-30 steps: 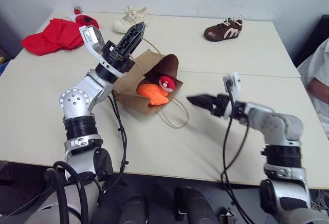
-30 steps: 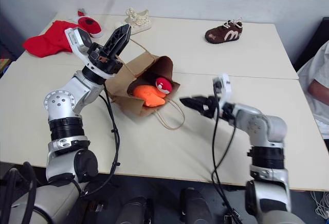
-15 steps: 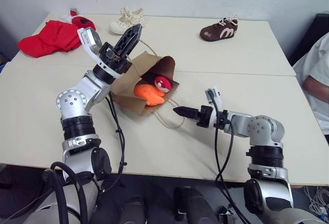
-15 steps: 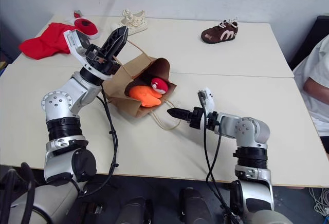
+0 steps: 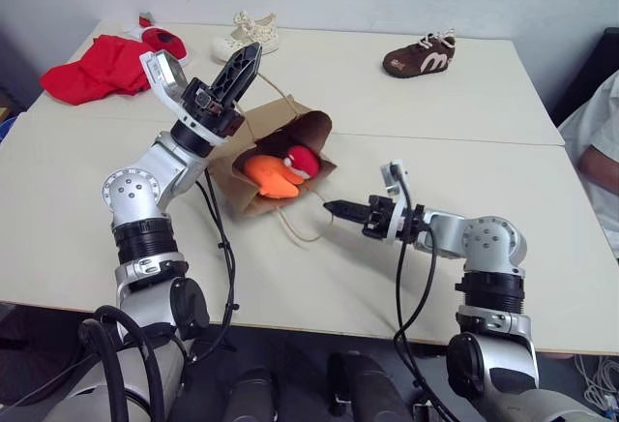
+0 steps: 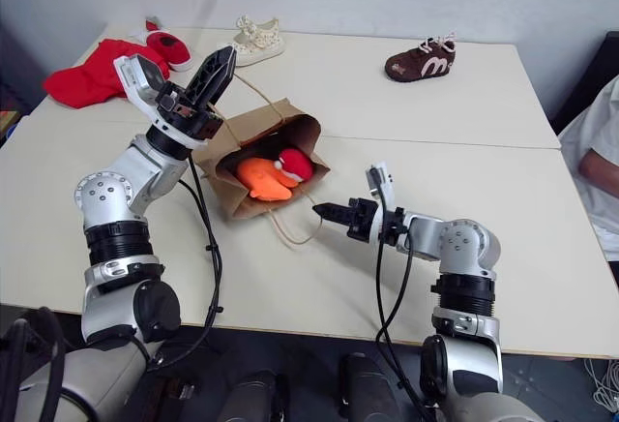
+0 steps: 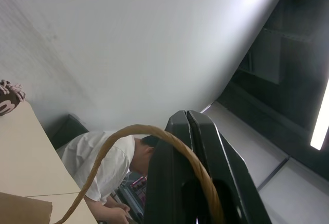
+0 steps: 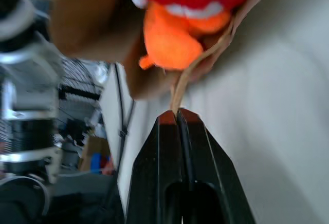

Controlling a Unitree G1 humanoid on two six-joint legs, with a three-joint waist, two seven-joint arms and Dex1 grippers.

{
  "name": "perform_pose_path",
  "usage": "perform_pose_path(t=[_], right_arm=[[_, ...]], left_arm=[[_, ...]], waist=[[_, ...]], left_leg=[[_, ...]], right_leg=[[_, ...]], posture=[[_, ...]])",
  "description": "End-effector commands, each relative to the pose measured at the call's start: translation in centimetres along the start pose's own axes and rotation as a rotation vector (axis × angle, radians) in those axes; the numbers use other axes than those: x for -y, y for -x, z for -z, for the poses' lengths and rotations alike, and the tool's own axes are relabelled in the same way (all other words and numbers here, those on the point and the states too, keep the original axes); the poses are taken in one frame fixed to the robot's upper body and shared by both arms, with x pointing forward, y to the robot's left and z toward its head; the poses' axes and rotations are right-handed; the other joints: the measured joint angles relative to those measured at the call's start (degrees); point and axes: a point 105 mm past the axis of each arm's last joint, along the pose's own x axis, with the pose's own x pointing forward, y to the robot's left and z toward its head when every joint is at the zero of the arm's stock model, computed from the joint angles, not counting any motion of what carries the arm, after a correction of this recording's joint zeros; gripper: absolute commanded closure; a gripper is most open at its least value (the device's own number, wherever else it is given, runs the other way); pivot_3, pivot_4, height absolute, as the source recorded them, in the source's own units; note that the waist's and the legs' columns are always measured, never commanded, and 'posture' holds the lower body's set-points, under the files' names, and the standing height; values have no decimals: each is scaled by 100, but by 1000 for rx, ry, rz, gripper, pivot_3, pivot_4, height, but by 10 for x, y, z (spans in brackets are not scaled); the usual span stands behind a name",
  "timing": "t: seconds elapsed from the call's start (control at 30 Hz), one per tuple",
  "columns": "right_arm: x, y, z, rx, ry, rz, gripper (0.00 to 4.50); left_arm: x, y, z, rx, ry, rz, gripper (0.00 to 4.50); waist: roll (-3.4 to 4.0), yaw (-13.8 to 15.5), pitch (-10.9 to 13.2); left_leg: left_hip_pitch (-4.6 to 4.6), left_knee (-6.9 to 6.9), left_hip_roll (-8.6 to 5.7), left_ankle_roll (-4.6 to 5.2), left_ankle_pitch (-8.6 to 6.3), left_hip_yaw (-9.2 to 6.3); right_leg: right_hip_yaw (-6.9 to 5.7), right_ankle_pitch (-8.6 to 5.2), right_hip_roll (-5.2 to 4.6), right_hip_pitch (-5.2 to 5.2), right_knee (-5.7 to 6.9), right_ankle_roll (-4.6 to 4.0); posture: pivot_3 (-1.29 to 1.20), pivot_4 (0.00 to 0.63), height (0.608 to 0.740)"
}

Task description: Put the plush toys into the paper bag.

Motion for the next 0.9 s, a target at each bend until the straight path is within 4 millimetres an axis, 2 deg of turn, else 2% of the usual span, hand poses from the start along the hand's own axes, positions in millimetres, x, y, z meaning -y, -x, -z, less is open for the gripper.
perform_pose_path(t=[0.03,0.17,0.33,0.4,0.53,0.63,0.77,0.9], right_arm=[[-32,11,-26,111,39,-121,4480],[-64,34,-59,247,66,-225,4480],[-100,59,-100,393,105,-275,4480],[-106,63,-109,414,110,-265,4480],[-88,63,-107,393,93,-146,4480],[-76,62,-97,371,88,-97,4480],[-73,63,-89,352,104,-74,4480],[-75,64,-85,338,124,-78,4480]], left_arm=[[14,-5,-3,-2,-48,52,4500],[16,-5,-8,12,-63,56,4500],[26,-10,-19,33,-114,66,4500],[30,-12,-25,38,-146,70,4500],[29,-11,-26,17,-182,57,4500],[20,-9,-13,-51,-213,22,4500],[20,-10,4,-119,-239,35,4500],[16,-9,14,-171,-278,18,4500]], waist=[[0,-10,0],[0,-4,0],[0,-3,0],[0,-4,0],[0,-2,0],[0,-1,0],[1,1,1],[1,4,0]], left_leg=[[0,-1,0,0,0,1],[-2,-2,1,0,0,1],[-7,-1,1,1,0,1],[-9,-1,1,2,1,1],[-10,-1,1,2,1,2],[-11,-3,2,3,1,4],[-13,-3,2,5,2,5],[-14,-3,3,5,2,4]], right_leg=[[1,0,1,-1,0,0],[1,0,1,-4,1,0],[1,0,-1,-7,0,0],[2,0,-1,-7,0,0],[1,0,0,-7,-4,0],[2,0,1,-7,-4,0],[3,0,1,-8,-5,0],[3,0,1,-8,-6,0]], posture=[[0,150,740],[0,150,740],[0,150,740],[0,150,740],[0,150,740],[0,150,740],[0,150,740],[0,150,740]])
